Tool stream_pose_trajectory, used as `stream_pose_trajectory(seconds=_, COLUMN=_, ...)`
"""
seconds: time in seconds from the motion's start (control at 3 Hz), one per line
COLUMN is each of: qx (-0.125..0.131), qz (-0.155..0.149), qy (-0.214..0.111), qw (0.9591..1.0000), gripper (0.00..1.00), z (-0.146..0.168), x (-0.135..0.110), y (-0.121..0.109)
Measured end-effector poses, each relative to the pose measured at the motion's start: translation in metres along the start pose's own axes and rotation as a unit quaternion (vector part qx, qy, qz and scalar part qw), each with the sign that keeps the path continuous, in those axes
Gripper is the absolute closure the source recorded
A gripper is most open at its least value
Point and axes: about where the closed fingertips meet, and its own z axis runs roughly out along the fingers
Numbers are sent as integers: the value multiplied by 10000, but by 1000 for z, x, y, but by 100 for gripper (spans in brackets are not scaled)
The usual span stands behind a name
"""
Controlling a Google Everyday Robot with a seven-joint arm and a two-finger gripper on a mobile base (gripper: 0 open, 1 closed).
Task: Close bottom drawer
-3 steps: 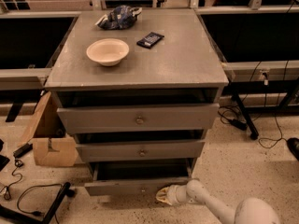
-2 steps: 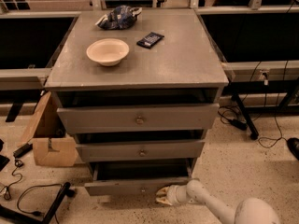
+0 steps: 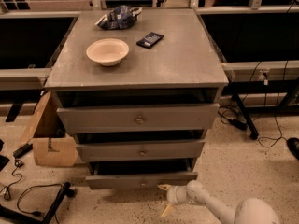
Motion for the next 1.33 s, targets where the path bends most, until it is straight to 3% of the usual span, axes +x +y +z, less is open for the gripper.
stream_pose_trajectory(seconds=0.33, qx=0, qz=0, qy=0, qw=10000, gripper=0, z=0, x=0, y=0)
stream_pose_trajectory(seconds=1.0, qx=-53, qz=-16, qy=93, qw=9999, gripper=42, z=3, x=0, y=2)
stream_pose_trajectory(seconds=1.33, qx=-117, qz=-80, qy=460, qw=9988, gripper=66, z=10, x=12, y=-19)
